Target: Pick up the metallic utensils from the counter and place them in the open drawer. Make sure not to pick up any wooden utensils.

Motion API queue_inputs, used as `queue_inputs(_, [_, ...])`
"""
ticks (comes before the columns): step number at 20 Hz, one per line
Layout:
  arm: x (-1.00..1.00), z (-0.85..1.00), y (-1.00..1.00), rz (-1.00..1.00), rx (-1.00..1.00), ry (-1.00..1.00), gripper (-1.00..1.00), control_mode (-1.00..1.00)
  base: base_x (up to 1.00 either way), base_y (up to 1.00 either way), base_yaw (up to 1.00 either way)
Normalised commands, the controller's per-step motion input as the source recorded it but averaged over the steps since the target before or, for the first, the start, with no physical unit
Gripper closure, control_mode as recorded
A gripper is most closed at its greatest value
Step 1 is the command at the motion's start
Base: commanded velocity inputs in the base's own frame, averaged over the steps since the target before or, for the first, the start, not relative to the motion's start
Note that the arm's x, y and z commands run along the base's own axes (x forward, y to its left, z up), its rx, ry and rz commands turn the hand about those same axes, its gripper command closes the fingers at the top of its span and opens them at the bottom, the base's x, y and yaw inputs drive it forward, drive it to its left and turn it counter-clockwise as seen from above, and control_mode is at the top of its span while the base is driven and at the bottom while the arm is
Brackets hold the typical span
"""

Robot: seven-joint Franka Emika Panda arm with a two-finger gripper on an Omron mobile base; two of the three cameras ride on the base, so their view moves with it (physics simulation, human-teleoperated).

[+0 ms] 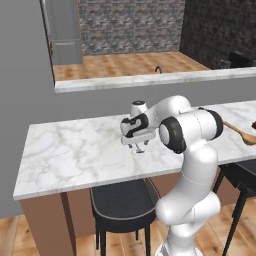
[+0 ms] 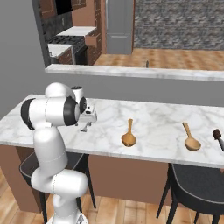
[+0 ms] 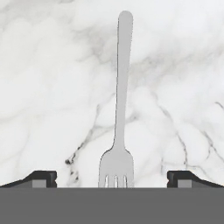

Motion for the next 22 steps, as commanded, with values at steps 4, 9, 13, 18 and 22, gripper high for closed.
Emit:
queue_inputs(4, [0.06, -0.02, -0.02, 0.0, 0.0, 0.0, -1.0, -1.0, 0.0, 0.0, 0.0])
queue_inputs(9, [0.08, -0.08, 0.0, 0.0, 0.0, 0.0, -1.0, -1.0, 0.0, 0.0, 0.0])
queue_inputs(13, [0.11, -0.27, -0.06, 0.0, 0.0, 0.0, -1.0, -1.0, 0.0, 0.0, 0.0])
queue_inputs(18, [0.2, -0.29, -0.01, 0.0, 0.0, 0.0, -1.0, -1.0, 0.0, 0.0, 0.0])
queue_inputs(22, [0.19, -0.24, 0.0, 0.0, 0.0, 0.0, -1.0, -1.0, 0.0, 0.0, 0.0])
